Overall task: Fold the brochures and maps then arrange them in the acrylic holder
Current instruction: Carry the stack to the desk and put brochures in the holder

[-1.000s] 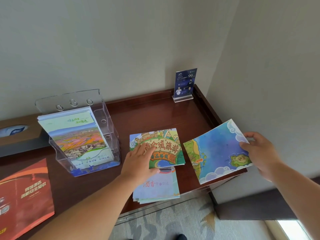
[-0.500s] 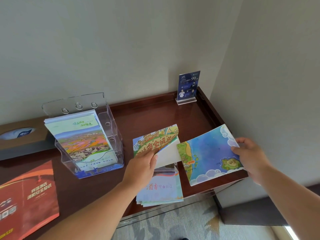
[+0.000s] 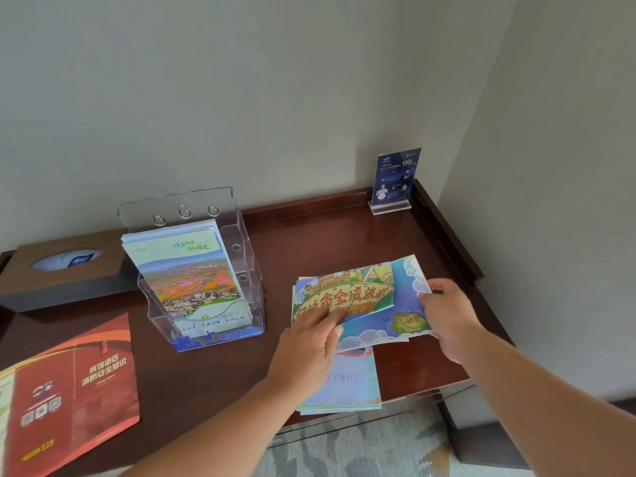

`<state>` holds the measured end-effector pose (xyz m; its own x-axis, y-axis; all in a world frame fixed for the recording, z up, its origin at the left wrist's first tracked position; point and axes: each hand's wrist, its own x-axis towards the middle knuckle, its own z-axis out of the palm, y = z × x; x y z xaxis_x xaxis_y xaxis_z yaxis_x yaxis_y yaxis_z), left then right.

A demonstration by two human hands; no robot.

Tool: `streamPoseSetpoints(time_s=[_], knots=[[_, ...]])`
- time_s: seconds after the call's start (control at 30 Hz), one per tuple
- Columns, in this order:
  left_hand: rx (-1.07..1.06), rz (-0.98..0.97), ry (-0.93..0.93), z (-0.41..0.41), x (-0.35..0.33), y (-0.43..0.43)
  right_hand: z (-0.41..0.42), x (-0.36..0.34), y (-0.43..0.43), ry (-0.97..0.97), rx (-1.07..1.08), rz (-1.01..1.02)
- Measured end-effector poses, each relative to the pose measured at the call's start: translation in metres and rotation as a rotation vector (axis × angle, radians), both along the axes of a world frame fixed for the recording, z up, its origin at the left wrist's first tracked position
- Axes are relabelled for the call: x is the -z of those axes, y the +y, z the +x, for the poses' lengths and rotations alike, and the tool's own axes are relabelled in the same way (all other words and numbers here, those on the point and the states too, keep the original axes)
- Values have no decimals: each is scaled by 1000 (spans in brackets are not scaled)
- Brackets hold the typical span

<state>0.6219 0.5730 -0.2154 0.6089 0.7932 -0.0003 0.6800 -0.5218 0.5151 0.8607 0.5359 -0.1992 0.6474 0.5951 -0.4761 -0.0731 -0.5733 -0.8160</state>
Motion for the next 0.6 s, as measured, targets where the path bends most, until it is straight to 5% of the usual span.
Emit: streamPoseSetpoints(time_s=[0.6], knots=[[57, 6, 150, 2, 6, -6, -36, -4, 6, 318, -31, -4]])
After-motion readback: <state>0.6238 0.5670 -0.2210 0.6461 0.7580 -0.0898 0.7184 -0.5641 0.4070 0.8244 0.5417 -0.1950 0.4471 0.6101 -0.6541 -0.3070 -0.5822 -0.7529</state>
